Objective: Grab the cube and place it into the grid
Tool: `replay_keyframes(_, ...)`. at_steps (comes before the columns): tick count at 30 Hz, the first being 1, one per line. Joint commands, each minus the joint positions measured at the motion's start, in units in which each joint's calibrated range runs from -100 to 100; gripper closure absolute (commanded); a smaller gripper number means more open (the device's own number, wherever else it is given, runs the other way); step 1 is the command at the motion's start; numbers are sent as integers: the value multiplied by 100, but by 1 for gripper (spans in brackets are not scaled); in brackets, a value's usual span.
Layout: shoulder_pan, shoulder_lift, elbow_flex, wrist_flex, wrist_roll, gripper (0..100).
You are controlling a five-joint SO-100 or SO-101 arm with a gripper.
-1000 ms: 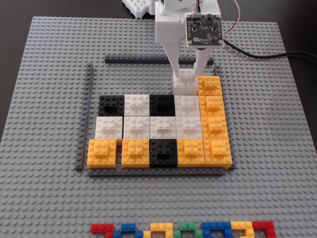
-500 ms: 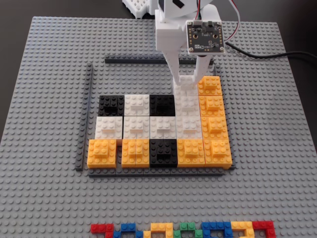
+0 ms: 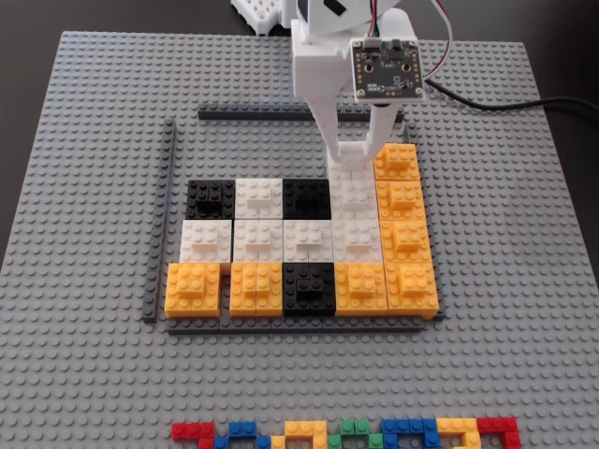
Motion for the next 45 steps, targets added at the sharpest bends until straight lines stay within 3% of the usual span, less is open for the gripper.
replay_keyframes(1, 58, -255, 33, -22, 29, 89)
replay_keyframes(36, 125, -565, -48, 105, -5, 85)
replay_keyframes(45, 162, -1356, -438, 500, -5, 84)
